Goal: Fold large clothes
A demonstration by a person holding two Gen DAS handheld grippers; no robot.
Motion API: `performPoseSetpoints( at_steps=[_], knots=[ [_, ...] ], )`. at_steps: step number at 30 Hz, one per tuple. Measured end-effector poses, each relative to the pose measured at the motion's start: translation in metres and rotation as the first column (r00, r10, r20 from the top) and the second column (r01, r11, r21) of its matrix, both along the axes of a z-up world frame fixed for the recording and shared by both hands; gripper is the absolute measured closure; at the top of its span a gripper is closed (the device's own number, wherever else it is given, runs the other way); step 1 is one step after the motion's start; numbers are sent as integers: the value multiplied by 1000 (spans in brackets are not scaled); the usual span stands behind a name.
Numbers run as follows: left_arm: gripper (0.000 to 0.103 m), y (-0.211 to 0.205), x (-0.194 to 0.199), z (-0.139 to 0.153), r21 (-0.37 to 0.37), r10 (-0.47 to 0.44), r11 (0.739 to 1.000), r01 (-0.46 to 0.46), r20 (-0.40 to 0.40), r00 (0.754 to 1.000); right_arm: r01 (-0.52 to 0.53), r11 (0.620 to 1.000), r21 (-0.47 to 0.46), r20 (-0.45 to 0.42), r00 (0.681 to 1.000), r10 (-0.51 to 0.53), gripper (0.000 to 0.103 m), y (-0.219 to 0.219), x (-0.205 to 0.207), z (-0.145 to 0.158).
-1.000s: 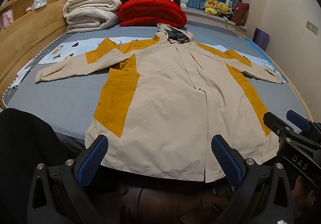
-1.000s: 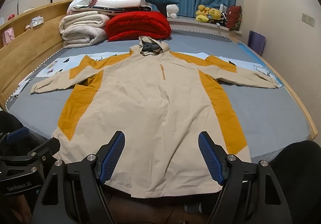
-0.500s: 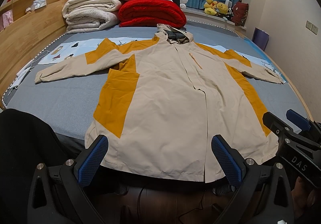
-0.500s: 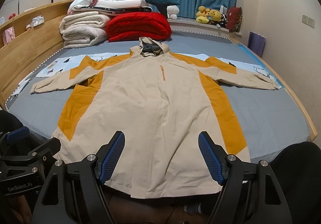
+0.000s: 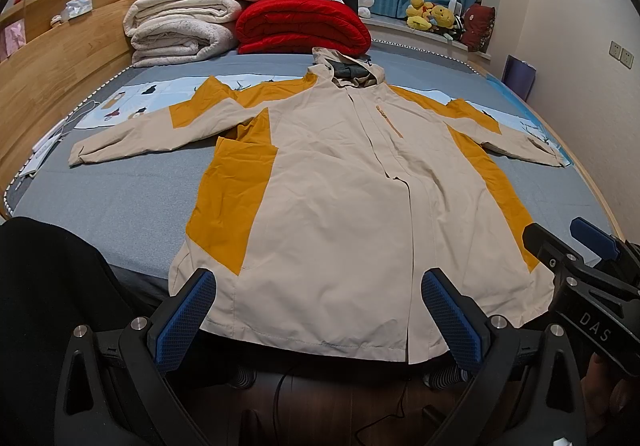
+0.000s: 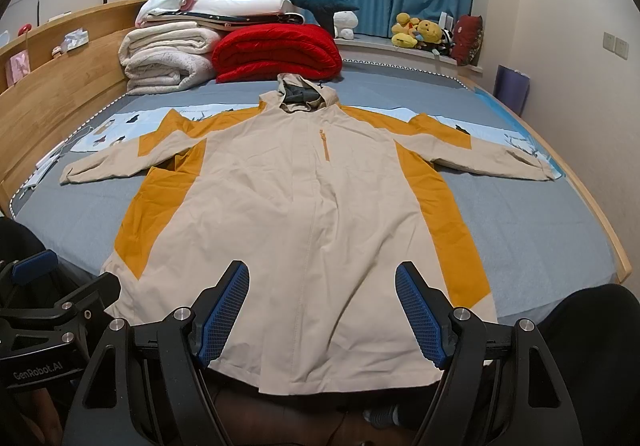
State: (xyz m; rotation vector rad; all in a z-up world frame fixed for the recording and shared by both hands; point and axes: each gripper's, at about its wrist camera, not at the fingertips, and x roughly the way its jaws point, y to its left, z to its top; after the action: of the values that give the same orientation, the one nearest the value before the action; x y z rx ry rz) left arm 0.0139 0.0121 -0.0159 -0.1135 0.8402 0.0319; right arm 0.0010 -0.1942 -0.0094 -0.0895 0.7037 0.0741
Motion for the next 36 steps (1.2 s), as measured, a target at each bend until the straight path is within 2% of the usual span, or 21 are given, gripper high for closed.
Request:
performPoseSetpoints(
  at_steps=[28,31,34,36],
  knots=[
    [3,-4,1,3,-4,-13,1000,13,7,1000,1,1000,-1,4,1000,-1,27,1,-1,-1],
    [14,-8,2,8,3,-33,999,33,17,999,2,1000,1,5,1000,-2,27,0,-1,0],
    [29,-8,5,18,6,-55,998,55,27,998,4,1000,18,7,1000,-5,27,-2,0,2],
    [45,-4,7,26,4,-55,999,54,43,998,5,1000,30,10,1000,-5,27,-3,1,6]
  ],
)
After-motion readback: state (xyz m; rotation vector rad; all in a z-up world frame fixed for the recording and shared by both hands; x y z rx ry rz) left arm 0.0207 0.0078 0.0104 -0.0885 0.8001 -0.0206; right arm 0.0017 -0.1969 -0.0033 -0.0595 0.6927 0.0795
